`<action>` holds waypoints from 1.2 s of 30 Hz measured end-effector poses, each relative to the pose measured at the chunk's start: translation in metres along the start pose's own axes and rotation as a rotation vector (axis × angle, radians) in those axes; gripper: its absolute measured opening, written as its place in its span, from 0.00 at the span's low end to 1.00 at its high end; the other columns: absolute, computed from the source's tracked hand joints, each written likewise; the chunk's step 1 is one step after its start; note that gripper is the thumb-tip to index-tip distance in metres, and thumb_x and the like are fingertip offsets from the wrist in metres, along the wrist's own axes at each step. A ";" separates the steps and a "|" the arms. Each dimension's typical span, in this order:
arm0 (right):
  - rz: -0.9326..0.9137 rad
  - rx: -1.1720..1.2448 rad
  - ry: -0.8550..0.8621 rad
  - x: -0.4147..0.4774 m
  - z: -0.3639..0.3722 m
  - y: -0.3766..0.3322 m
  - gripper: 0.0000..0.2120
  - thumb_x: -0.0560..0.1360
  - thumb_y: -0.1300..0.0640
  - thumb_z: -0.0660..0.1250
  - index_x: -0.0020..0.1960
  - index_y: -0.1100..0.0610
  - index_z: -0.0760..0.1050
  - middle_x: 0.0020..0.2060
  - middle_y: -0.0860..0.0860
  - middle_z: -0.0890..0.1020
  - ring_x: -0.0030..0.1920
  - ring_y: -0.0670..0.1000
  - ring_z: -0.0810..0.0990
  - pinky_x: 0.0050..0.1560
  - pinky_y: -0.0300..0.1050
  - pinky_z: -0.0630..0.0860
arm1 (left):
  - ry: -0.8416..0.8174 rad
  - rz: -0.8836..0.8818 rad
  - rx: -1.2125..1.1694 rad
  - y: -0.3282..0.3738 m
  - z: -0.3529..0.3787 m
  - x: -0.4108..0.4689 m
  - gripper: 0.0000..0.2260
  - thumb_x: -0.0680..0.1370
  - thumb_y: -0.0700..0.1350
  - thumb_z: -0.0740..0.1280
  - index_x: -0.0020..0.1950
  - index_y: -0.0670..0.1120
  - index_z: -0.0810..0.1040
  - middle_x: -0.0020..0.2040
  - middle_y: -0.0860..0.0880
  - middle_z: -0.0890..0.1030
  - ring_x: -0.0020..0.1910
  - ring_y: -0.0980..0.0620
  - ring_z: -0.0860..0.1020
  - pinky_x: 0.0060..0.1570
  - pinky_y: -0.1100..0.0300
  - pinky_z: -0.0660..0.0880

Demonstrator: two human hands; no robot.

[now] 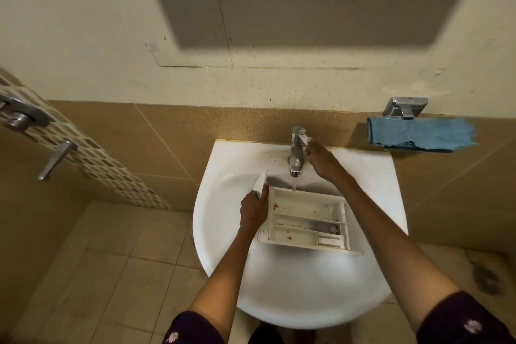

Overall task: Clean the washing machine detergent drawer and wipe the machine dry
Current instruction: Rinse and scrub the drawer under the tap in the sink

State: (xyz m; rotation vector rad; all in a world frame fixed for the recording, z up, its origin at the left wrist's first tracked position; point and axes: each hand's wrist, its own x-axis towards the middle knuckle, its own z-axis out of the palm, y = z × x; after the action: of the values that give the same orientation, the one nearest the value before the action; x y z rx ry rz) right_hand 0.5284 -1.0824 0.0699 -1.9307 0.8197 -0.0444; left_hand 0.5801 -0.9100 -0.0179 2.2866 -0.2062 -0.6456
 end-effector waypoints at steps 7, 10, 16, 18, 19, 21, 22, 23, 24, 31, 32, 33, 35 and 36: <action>0.487 1.143 0.022 -0.023 0.040 0.034 0.13 0.79 0.71 0.53 0.60 0.73 0.69 0.39 0.62 0.76 0.40 0.55 0.76 0.49 0.47 0.78 | 0.019 -0.005 0.001 0.003 -0.001 -0.003 0.23 0.80 0.59 0.54 0.44 0.40 0.73 0.43 0.44 0.76 0.44 0.46 0.74 0.47 0.55 0.70; 0.494 1.220 -0.017 -0.019 0.042 0.032 0.14 0.79 0.70 0.54 0.63 0.76 0.66 0.46 0.63 0.77 0.50 0.60 0.78 0.54 0.54 0.75 | 0.017 -0.010 -0.004 0.003 -0.001 -0.003 0.23 0.80 0.59 0.54 0.45 0.40 0.74 0.43 0.44 0.76 0.44 0.46 0.75 0.46 0.55 0.70; 0.327 0.654 -0.270 -0.019 0.044 0.029 0.13 0.76 0.75 0.55 0.59 0.79 0.69 0.40 0.62 0.79 0.38 0.53 0.79 0.46 0.44 0.79 | 0.031 -0.009 0.007 0.002 -0.001 -0.003 0.22 0.80 0.59 0.54 0.43 0.40 0.73 0.40 0.46 0.75 0.42 0.46 0.74 0.44 0.56 0.68; 0.248 0.283 -0.449 -0.021 0.050 0.031 0.13 0.75 0.76 0.54 0.56 0.77 0.74 0.46 0.67 0.81 0.39 0.54 0.81 0.46 0.42 0.81 | 0.034 -0.004 0.004 0.002 -0.001 -0.003 0.22 0.80 0.59 0.55 0.43 0.40 0.73 0.39 0.46 0.74 0.42 0.46 0.74 0.44 0.56 0.69; 0.194 0.106 -0.443 -0.018 0.054 0.035 0.14 0.75 0.75 0.55 0.55 0.73 0.76 0.50 0.66 0.81 0.43 0.55 0.82 0.50 0.46 0.80 | 0.035 -0.003 0.000 0.001 0.000 -0.003 0.23 0.79 0.59 0.55 0.43 0.40 0.73 0.39 0.46 0.75 0.41 0.46 0.74 0.44 0.56 0.69; 0.090 -0.188 -0.348 -0.014 0.061 0.046 0.14 0.75 0.71 0.58 0.56 0.67 0.78 0.54 0.61 0.81 0.53 0.57 0.80 0.59 0.48 0.76 | 0.034 -0.004 -0.004 0.002 0.000 -0.003 0.23 0.79 0.60 0.54 0.43 0.40 0.73 0.40 0.45 0.75 0.41 0.46 0.74 0.43 0.56 0.69; 0.055 -0.271 -0.332 -0.015 0.065 0.049 0.15 0.76 0.70 0.58 0.59 0.65 0.77 0.57 0.60 0.80 0.58 0.57 0.78 0.62 0.47 0.73 | 0.033 -0.003 -0.004 0.002 0.000 -0.003 0.23 0.79 0.60 0.54 0.43 0.40 0.73 0.41 0.45 0.75 0.41 0.46 0.74 0.43 0.56 0.68; 0.022 -0.321 -0.337 -0.018 0.069 0.051 0.17 0.76 0.69 0.57 0.62 0.63 0.75 0.61 0.59 0.78 0.61 0.56 0.76 0.64 0.46 0.71 | 0.034 -0.003 0.000 0.002 -0.001 -0.003 0.23 0.79 0.60 0.54 0.44 0.40 0.73 0.41 0.45 0.75 0.42 0.46 0.74 0.44 0.57 0.68; -0.009 -0.355 -0.356 -0.024 0.076 0.053 0.19 0.77 0.69 0.56 0.66 0.62 0.72 0.65 0.58 0.75 0.65 0.56 0.73 0.66 0.45 0.68 | 0.035 -0.004 0.005 0.002 -0.001 -0.003 0.23 0.80 0.59 0.54 0.44 0.40 0.73 0.41 0.45 0.75 0.42 0.47 0.74 0.44 0.57 0.67; 0.012 -0.510 -0.288 -0.046 0.094 0.071 0.16 0.81 0.55 0.53 0.61 0.62 0.72 0.60 0.58 0.76 0.59 0.56 0.75 0.57 0.45 0.71 | 0.025 -0.004 -0.002 0.002 0.001 -0.004 0.20 0.80 0.58 0.54 0.45 0.42 0.71 0.43 0.46 0.75 0.43 0.48 0.74 0.46 0.58 0.68; 0.079 -0.557 -0.251 -0.043 0.089 0.070 0.16 0.80 0.55 0.54 0.59 0.62 0.74 0.58 0.57 0.78 0.58 0.57 0.76 0.57 0.45 0.72 | 0.025 -0.005 -0.005 0.002 0.001 -0.003 0.20 0.80 0.59 0.54 0.45 0.42 0.72 0.43 0.45 0.75 0.43 0.48 0.74 0.45 0.58 0.68; 0.121 -0.603 -0.219 -0.041 0.086 0.070 0.15 0.80 0.55 0.54 0.58 0.62 0.75 0.57 0.57 0.79 0.58 0.57 0.77 0.57 0.45 0.72 | 0.024 -0.008 -0.007 0.001 0.001 -0.003 0.21 0.80 0.59 0.54 0.45 0.42 0.72 0.43 0.45 0.76 0.43 0.48 0.74 0.45 0.58 0.69; 0.122 -0.607 -0.199 -0.039 0.085 0.067 0.15 0.80 0.56 0.54 0.58 0.63 0.75 0.57 0.58 0.79 0.58 0.57 0.77 0.57 0.45 0.72 | 0.022 -0.013 -0.011 0.000 0.002 -0.002 0.21 0.80 0.59 0.54 0.43 0.42 0.72 0.41 0.47 0.76 0.42 0.48 0.74 0.45 0.58 0.69; 0.083 -0.553 -0.215 -0.041 0.089 0.065 0.15 0.80 0.57 0.54 0.59 0.64 0.74 0.58 0.59 0.78 0.59 0.57 0.76 0.57 0.44 0.71 | 0.024 -0.016 -0.011 0.000 0.003 -0.002 0.20 0.80 0.59 0.54 0.41 0.44 0.71 0.39 0.48 0.75 0.42 0.49 0.74 0.45 0.58 0.68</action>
State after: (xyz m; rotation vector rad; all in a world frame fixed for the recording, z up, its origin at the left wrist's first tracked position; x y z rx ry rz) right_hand 0.4957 -1.0075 -0.0152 -2.3577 0.8207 0.4780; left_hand 0.5766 -0.9112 -0.0186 2.2866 -0.1731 -0.6254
